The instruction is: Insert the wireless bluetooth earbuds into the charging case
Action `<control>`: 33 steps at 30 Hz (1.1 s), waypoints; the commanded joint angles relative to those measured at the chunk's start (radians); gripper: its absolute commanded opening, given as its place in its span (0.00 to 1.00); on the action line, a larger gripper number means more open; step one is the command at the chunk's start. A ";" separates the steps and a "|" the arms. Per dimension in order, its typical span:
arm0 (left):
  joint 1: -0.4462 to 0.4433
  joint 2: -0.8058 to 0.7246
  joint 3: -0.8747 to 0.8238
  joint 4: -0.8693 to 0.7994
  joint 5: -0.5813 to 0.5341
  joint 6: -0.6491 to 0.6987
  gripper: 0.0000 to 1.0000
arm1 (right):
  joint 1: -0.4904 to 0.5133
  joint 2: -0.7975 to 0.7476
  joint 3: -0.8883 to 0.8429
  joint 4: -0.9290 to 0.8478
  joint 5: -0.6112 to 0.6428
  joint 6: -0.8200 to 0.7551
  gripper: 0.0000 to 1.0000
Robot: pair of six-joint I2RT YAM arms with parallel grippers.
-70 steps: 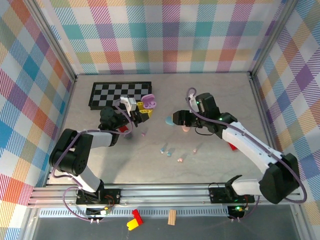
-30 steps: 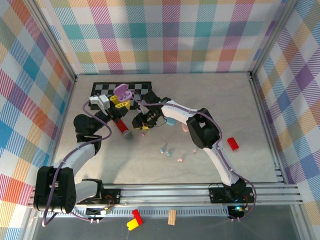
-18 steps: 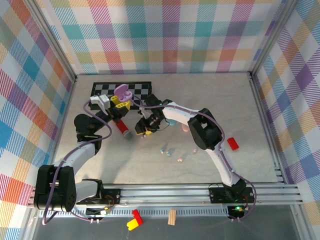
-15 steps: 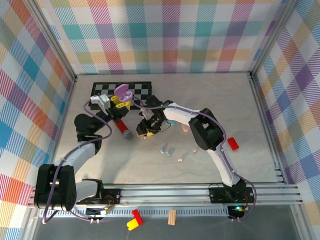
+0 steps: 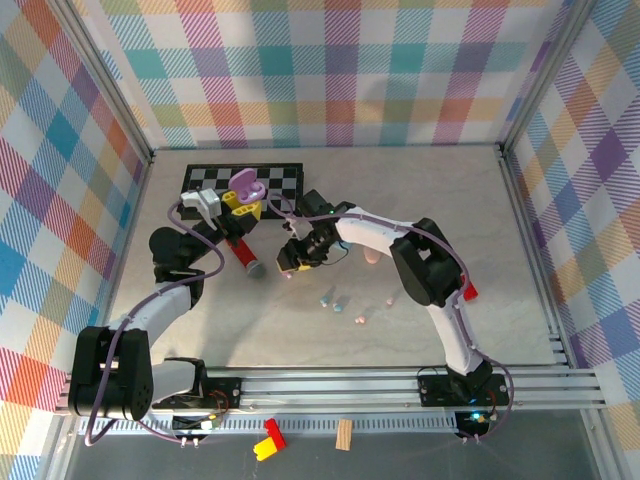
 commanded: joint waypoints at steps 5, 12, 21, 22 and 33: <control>0.011 0.003 -0.007 0.068 0.021 -0.028 0.29 | 0.005 0.124 0.176 -0.054 -0.026 -0.045 0.50; 0.012 0.007 -0.007 0.076 0.025 -0.031 0.29 | 0.009 0.193 0.223 -0.085 -0.060 -0.058 0.49; 0.012 0.021 -0.013 0.112 0.028 -0.040 0.29 | 0.023 0.142 0.130 -0.080 -0.051 -0.071 0.47; 0.012 0.022 -0.014 0.113 0.027 -0.040 0.29 | 0.025 0.138 0.125 -0.083 -0.045 -0.075 0.47; 0.012 0.028 -0.014 0.114 0.028 -0.039 0.29 | 0.031 0.076 0.050 -0.066 -0.023 -0.087 0.45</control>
